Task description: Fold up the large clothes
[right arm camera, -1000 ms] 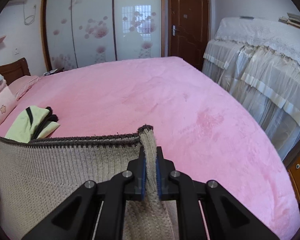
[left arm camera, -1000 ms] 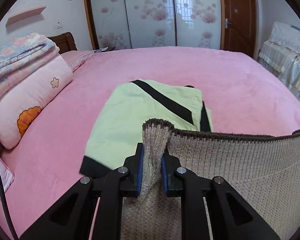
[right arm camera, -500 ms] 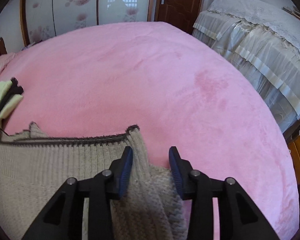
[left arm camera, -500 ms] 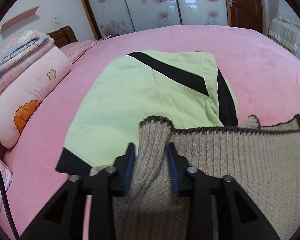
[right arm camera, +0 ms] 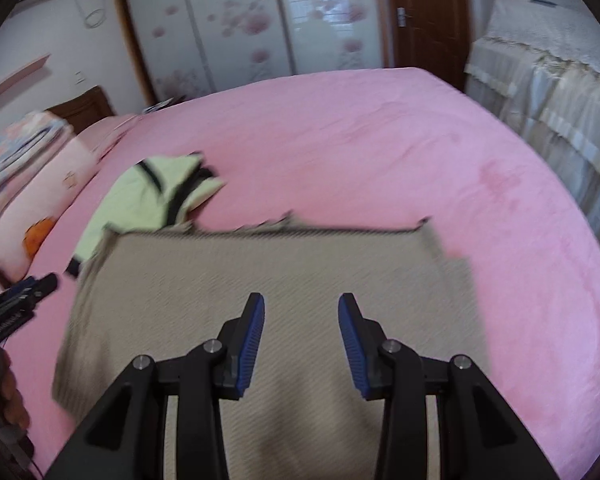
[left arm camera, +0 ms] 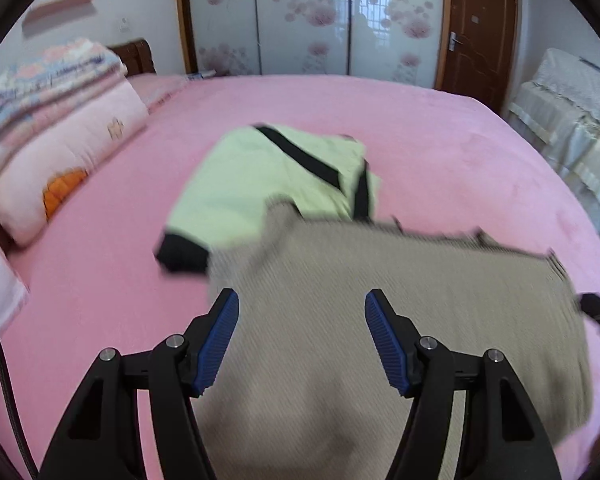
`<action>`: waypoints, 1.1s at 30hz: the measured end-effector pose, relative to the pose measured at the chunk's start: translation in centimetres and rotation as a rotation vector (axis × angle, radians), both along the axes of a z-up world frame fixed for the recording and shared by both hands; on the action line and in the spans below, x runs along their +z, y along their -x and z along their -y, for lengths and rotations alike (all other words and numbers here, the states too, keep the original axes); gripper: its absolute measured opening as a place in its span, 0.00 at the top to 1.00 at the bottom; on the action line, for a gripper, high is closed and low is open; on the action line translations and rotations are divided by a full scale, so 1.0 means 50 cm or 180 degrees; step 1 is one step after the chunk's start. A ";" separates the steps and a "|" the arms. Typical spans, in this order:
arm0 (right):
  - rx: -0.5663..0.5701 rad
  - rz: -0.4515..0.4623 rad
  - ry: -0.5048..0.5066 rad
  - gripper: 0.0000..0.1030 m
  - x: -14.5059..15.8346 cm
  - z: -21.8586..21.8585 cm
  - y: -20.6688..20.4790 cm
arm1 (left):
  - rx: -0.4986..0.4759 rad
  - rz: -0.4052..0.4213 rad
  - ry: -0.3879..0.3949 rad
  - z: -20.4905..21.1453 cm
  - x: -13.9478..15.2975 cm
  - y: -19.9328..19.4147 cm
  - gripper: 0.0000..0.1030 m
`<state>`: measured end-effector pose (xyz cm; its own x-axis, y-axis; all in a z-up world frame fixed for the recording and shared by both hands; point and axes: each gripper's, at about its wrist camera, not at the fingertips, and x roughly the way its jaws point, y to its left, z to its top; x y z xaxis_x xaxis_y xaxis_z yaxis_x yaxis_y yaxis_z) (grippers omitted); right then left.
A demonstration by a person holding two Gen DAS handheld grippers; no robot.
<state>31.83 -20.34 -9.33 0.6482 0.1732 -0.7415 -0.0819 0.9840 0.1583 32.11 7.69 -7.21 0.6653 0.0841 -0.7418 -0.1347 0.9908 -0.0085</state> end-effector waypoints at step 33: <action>-0.0866 -0.0240 0.0485 0.93 -0.228 0.171 0.198 | 0.0462 -0.0269 -0.0131 -0.088 -0.228 0.134 0.36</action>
<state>21.93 -28.91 -20.75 0.5977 -0.1156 -0.7934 0.1939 0.9810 0.0031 25.40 12.09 -18.60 0.5795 0.2063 -0.7884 -0.2749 0.9602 0.0492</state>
